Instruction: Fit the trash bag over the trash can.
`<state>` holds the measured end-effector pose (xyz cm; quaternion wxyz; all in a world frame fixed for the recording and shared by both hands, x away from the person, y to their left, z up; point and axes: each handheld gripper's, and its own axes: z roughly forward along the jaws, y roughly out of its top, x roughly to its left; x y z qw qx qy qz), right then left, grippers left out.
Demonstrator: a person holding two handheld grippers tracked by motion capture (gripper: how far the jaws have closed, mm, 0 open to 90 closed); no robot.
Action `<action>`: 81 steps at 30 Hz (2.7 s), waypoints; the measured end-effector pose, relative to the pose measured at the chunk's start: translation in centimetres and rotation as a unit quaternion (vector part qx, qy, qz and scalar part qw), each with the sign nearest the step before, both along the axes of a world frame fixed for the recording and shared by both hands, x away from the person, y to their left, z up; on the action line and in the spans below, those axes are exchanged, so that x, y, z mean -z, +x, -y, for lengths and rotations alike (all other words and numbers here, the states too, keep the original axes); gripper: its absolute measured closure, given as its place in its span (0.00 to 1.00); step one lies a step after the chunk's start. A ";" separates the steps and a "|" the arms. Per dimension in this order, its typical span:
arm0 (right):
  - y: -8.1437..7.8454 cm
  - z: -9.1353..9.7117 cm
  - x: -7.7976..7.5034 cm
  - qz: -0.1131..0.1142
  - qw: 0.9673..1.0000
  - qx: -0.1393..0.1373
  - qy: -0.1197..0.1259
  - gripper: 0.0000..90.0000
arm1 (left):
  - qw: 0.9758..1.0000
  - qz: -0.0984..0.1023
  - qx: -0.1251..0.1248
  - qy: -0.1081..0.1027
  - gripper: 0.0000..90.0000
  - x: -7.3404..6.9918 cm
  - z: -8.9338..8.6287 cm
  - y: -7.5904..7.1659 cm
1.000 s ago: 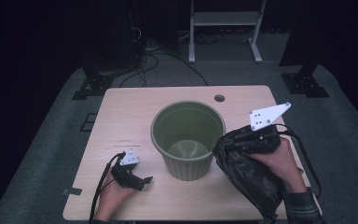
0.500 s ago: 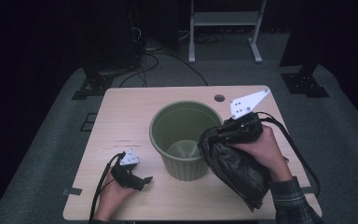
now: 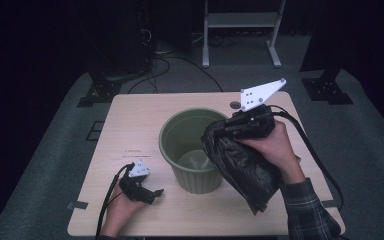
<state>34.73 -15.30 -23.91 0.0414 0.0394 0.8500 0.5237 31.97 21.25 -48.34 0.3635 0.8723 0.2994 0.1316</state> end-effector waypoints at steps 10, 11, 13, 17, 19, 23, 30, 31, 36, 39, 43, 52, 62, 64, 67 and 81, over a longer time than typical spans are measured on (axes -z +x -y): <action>1.2 -3.0 -2.1 0.011 1.000 -0.007 0.018 0.98 | 1.000 0.000 0.000 0.000 0.00 0.0 0.0 0.0; 1.3 -3.3 -2.4 0.013 1.000 -0.008 0.020 0.98 | 1.000 0.000 0.000 0.000 0.00 0.0 0.0 0.0; 1.5 -4.0 -2.8 0.013 1.000 -0.014 0.024 0.98 | 1.000 0.000 0.000 0.000 0.00 0.0 0.0 0.0; 2.1 -6.2 -3.8 0.017 0.999 -0.028 0.029 0.98 | 1.000 0.000 0.000 0.000 0.00 0.0 0.0 0.0; 2.2 -6.6 -4.0 0.017 0.999 -0.031 0.032 0.98 | 1.000 -0.001 0.000 -0.001 0.00 0.0 0.0 0.0; 2.9 -9.1 -4.6 0.019 0.998 -0.047 0.035 0.98 | 1.000 0.000 0.000 0.000 0.00 0.0 0.0 0.0; 3.8 -12.3 -5.1 0.019 0.997 -0.066 0.044 0.98 | 1.000 0.000 0.002 0.000 0.00 0.0 0.0 0.0; 4.0 -13.0 -5.1 0.016 0.996 -0.069 0.048 0.98 | 1.000 0.000 0.002 0.000 0.00 0.0 0.0 0.0; 4.1 -13.5 -4.4 0.013 0.997 -0.069 0.040 0.97 | 1.000 0.000 0.004 0.000 0.00 0.0 0.0 0.0; 4.4 -13.0 -3.7 0.010 0.997 -0.063 0.036 0.97 | 1.000 0.000 0.004 0.000 0.00 0.0 0.0 0.0; 4.9 -12.0 -2.8 0.002 0.998 -0.049 0.038 0.95 | 1.000 -0.001 0.004 -0.001 0.00 0.0 0.0 0.0; 4.9 -8.7 -0.5 -0.011 1.000 -0.014 0.017 0.94 | 1.000 0.000 0.004 0.000 0.00 0.0 0.1 0.0; 5.0 -7.0 2.1 -0.016 0.998 0.024 -0.049 0.92 | 1.000 0.000 0.003 -0.001 0.00 0.0 0.1 0.0; 5.0 -7.2 2.6 -0.014 0.997 0.028 -0.070 0.92 | 1.000 0.000 0.003 -0.001 0.00 0.0 0.1 0.0; 5.3 -7.0 3.4 -0.022 0.996 0.038 -0.080 0.92 | 1.000 0.000 0.003 -0.001 0.00 0.0 0.1 0.0; 5.3 -8.5 4.8 -0.061 0.989 0.008 -0.134 0.67 | 1.000 0.000 0.003 -0.001 0.00 0.0 0.1 0.0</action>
